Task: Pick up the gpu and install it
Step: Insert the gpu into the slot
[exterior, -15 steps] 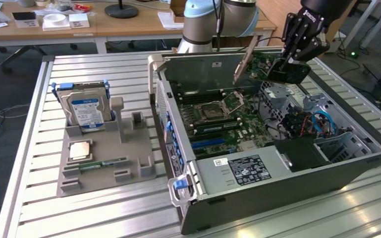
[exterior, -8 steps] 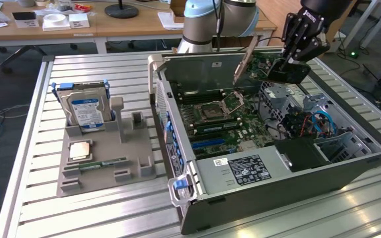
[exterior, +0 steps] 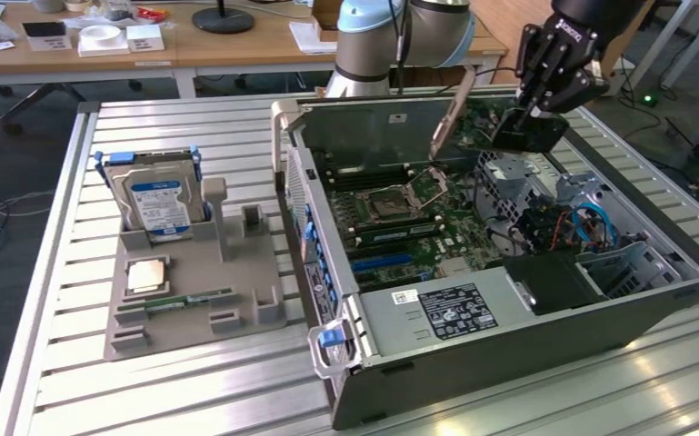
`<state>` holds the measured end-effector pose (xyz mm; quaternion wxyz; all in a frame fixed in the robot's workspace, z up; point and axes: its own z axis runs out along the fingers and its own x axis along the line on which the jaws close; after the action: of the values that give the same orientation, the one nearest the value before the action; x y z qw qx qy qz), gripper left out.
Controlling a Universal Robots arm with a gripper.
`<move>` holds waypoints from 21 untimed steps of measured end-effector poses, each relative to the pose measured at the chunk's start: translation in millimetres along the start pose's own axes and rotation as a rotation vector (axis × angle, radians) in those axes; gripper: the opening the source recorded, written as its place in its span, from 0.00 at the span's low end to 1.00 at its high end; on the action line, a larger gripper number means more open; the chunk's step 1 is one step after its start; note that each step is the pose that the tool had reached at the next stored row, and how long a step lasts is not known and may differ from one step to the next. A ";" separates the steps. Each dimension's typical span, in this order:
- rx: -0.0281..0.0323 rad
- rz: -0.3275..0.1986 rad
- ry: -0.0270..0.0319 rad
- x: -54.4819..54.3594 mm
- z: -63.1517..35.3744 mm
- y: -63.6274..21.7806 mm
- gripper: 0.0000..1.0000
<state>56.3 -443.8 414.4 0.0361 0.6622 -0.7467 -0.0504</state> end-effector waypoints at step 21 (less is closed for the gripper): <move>0.0591 -0.114 0.0064 0.4 4.9 2.4 0.26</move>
<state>53.3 -443.8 409.8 0.0160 0.7047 -0.7088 -0.0282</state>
